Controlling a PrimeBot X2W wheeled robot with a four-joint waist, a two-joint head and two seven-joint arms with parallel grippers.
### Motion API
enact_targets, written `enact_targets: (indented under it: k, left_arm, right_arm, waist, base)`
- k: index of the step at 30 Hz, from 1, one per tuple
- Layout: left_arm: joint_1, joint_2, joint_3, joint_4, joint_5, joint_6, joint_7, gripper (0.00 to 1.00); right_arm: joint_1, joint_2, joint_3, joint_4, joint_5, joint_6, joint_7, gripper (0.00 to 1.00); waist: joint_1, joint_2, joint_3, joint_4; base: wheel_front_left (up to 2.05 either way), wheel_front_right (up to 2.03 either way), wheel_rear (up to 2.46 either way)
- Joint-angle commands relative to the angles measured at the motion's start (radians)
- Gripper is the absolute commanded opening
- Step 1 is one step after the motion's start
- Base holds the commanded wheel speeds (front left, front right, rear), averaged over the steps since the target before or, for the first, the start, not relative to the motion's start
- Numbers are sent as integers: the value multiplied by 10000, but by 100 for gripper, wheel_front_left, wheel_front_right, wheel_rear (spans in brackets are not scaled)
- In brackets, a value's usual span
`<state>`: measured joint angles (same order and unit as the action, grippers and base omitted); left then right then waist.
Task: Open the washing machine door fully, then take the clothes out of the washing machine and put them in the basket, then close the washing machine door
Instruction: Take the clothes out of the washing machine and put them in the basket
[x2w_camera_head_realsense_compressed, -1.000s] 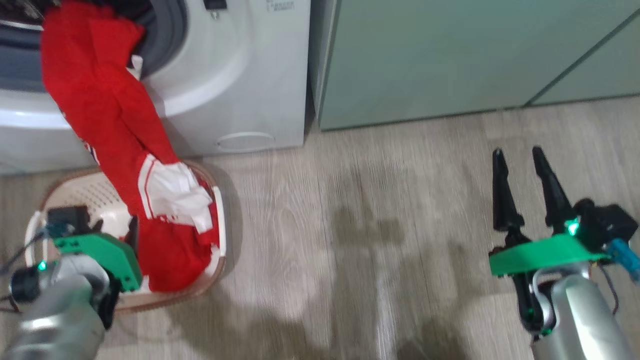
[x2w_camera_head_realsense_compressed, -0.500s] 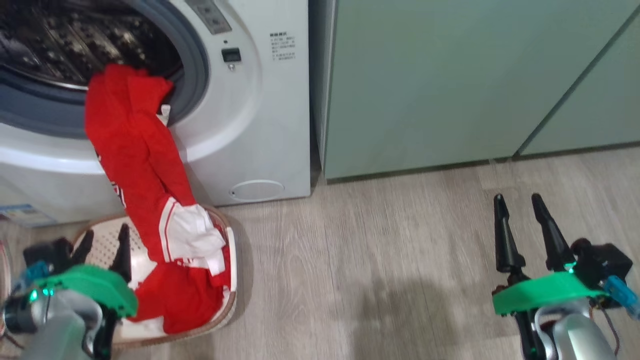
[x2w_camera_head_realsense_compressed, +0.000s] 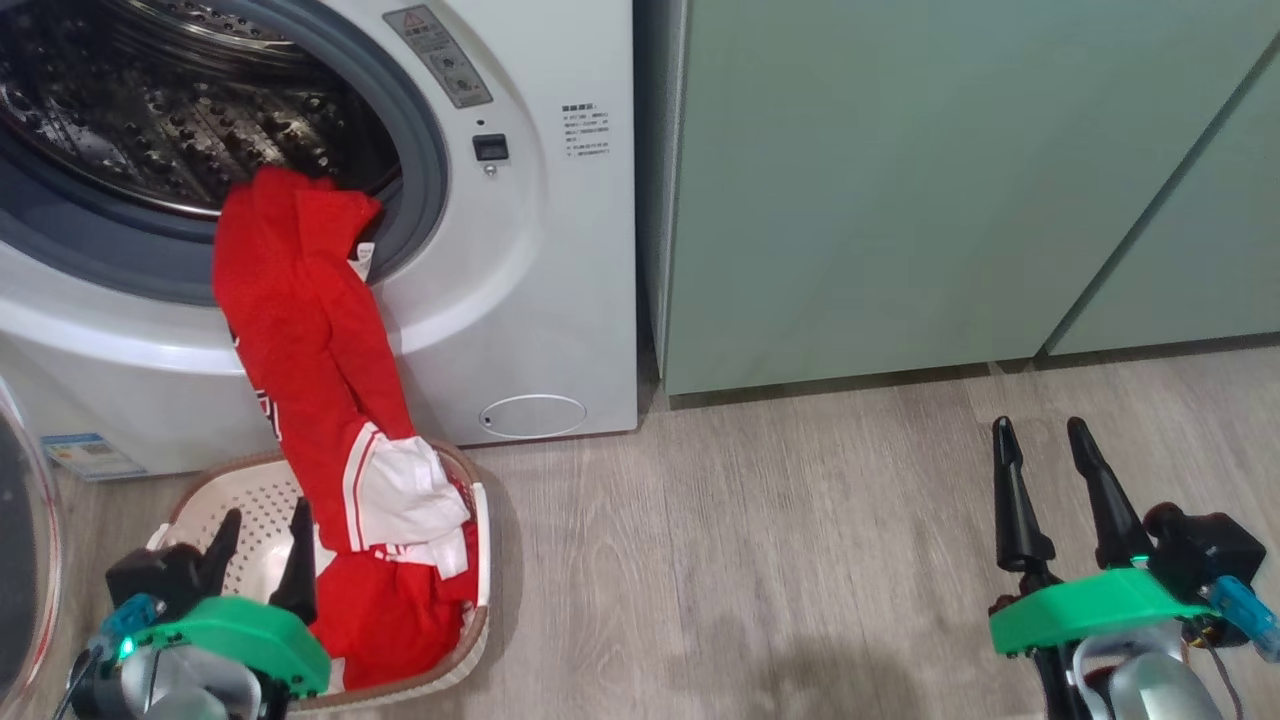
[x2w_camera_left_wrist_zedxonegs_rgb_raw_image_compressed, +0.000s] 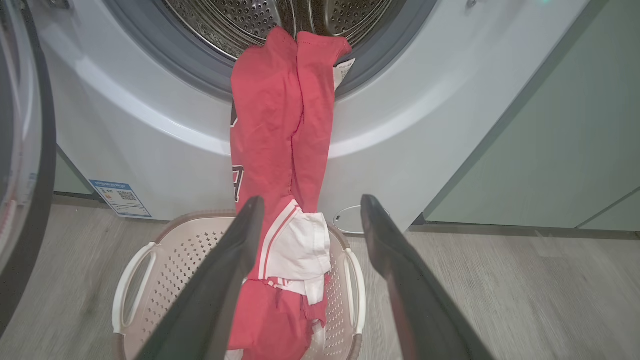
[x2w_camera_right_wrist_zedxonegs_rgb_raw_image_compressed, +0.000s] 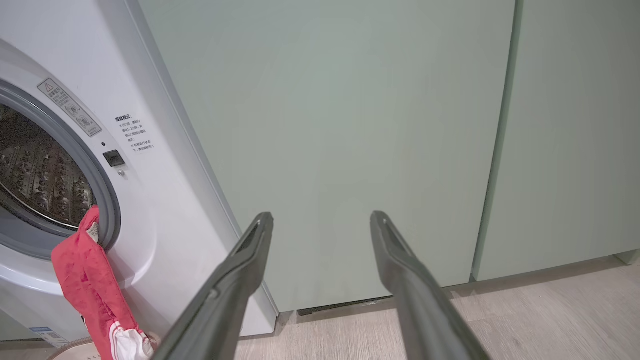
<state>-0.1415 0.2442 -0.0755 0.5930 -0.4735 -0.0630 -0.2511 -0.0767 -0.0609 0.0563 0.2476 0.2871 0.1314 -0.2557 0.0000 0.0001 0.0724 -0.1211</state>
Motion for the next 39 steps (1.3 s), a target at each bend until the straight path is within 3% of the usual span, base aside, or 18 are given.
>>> enact_targets:
  k: [1,10,18,28,33,39]
  left_arm:
    - [-200,116,543,-322,181,-89,-106,100]
    - [-775,-64,645,248,361,-419,40,100]
    - [-2812,556,45,928,175,-593,2177,100]
    - [-6565,2127,-217,1271,-334,-660,5480,100]
    - [-7945,3014,-447,1344,-148,-667,6312,100]
    - [-9138,3374,-699,1556,-421,-673,6996,100]
  right_arm:
    - [-16,12,202,-304,33,-7,-61,100]
    - [-75,10,280,-345,31,-7,-61,100]
    - [-480,22,371,-413,52,-7,-61,100]
    - [-1449,94,574,-532,159,-7,-61,100]
    - [-2012,103,722,-650,421,-7,-61,100]
    - [-2371,104,740,-732,621,-7,-61,100]
  waist:
    - [0,-1,-36,41]
    - [0,-1,136,75]
    - [0,-1,954,-55]
    - [0,-1,2819,-699]
    - [0,-1,3724,-1144]
    - [0,-1,4602,-1432]
  base:
    - [0,0,0]
    - [0,0,0]
    - [0,0,0]
    - [0,0,0]
    - [0,0,0]
    - [0,0,0]
